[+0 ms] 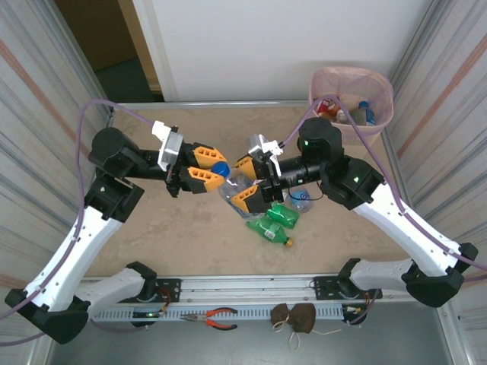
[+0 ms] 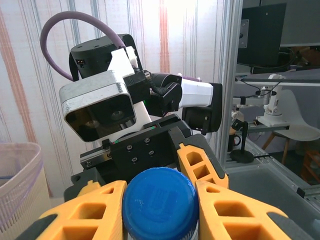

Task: Put the plastic bottles in the bin

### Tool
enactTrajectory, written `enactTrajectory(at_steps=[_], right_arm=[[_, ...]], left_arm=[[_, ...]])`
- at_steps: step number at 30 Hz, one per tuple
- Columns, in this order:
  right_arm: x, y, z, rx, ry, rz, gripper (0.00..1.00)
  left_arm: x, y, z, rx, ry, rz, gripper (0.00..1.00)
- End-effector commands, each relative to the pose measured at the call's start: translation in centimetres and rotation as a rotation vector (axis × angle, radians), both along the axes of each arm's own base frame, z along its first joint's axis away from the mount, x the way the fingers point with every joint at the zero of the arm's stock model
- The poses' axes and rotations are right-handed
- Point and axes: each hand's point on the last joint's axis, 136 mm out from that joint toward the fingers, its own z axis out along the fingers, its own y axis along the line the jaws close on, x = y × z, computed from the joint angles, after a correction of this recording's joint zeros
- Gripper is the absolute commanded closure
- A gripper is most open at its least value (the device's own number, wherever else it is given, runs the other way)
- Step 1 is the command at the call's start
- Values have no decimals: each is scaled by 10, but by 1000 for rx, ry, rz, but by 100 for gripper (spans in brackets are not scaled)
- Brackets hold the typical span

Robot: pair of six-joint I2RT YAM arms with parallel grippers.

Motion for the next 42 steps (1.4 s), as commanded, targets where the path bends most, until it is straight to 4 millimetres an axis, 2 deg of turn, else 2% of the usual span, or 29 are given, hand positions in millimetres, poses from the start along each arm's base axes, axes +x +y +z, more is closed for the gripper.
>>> enactTrajectory(at_steps=[1, 7, 8, 9, 12, 15, 19, 24, 28, 32, 35, 38, 42], right_arm=[[-9, -6, 17, 31, -43, 6, 41], [-13, -9, 19, 36, -47, 8, 53], [-13, -9, 20, 36, -46, 9, 54], [-13, -9, 20, 36, -44, 11, 55], [-12, -9, 20, 33, -48, -2, 55], [-5, -11, 19, 24, -65, -54, 55], [14, -18, 20, 16, -75, -146, 55], [54, -38, 26, 18, -48, -298, 57], [95, -65, 32, 25, -26, -458, 56], [158, -110, 40, 51, 54, -743, 56], [205, -144, 44, 121, 182, -949, 56], [247, -180, 42, 199, 313, -1122, 56], [293, -229, 33, 298, 502, -1308, 52]], left_arm=[[-14, 5, 13, -23, -79, -17, 100], [-7, 3, 14, -29, -66, 19, 98], [-5, 3, 14, -31, -62, 35, 92], [-2, 3, 14, -36, -60, 52, 83], [3, 4, 13, -45, -60, 94, 69], [9, 6, 13, -56, -60, 153, 48], [18, 12, 14, -79, -71, 255, 34], [33, 25, 11, -107, -68, 395, 25], [39, 33, 7, -117, -59, 460, 24], [43, 36, 3, -119, -45, 489, 23], [47, 36, 0, -116, -30, 500, 22], [50, 37, -1, -120, -26, 512, 22], [51, 39, -3, -119, -18, 525, 22]])
